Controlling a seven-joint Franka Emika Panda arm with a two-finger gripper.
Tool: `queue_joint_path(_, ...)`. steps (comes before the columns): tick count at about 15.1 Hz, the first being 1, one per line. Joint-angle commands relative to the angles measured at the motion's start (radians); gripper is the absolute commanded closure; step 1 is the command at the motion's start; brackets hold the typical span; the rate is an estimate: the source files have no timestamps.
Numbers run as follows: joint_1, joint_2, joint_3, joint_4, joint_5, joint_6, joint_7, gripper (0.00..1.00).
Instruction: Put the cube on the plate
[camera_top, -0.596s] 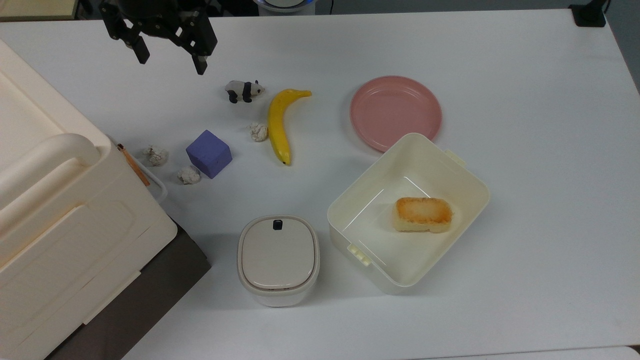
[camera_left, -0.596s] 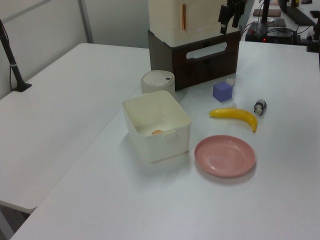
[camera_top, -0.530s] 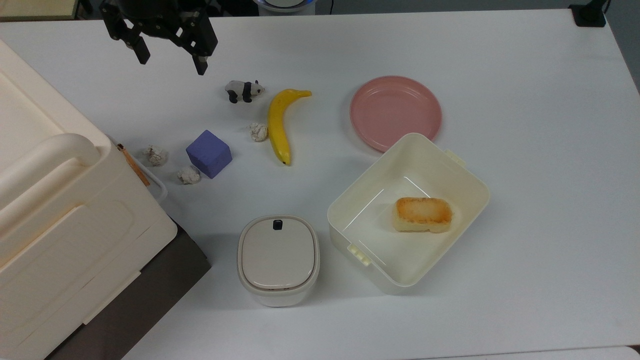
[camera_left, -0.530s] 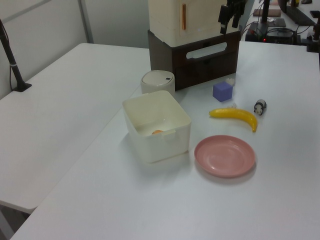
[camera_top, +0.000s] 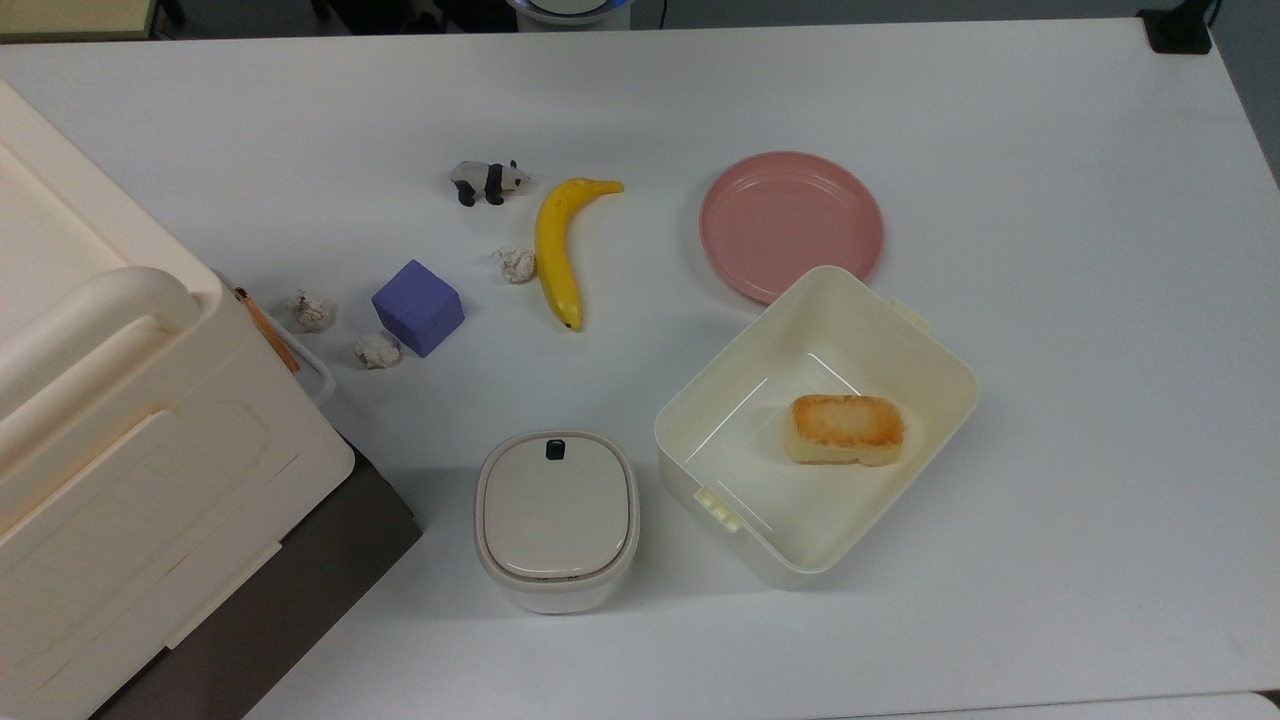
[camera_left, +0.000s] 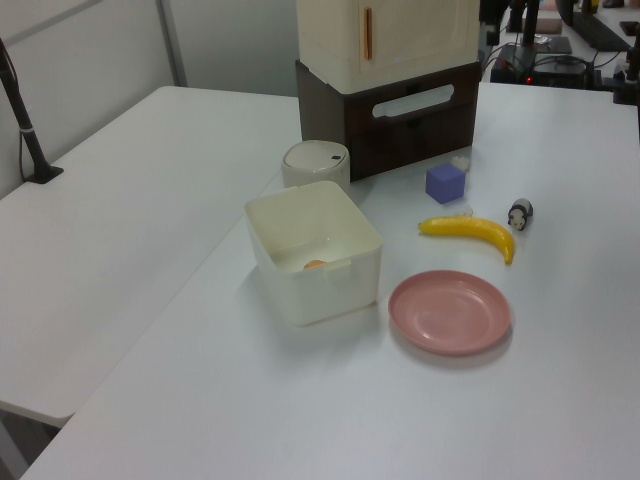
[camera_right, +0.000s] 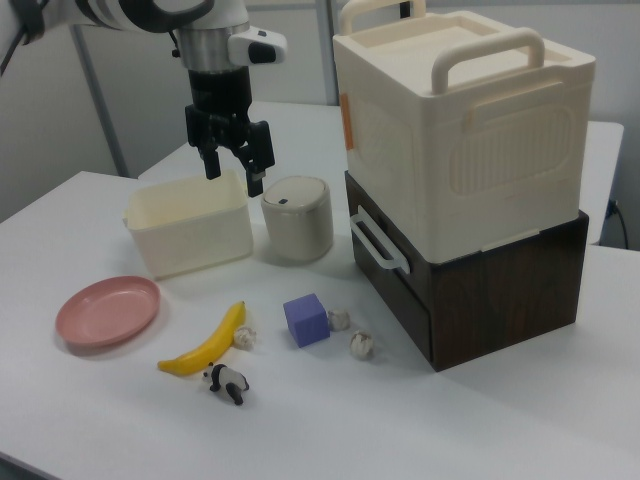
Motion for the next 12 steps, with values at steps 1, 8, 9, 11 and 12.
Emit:
queue_joint_path(1, 0.013, 0.010, -0.004, -0.002, -0.019, 0.073, 0.011, 0.00)
queue_joint_path(8, 0.015, 0.004, -0.004, 0.002, -0.021, 0.031, -0.114, 0.00)
queue_joint_path(9, 0.016, 0.004, -0.001, 0.004, -0.023, 0.006, -0.122, 0.00)
queue_joint_path(11, 0.050, 0.001, 0.002, 0.002, -0.073, 0.004, -0.119, 0.00)
queue_joint_path(12, 0.059, 0.001, 0.004, -0.001, -0.085, 0.004, -0.116, 0.00)
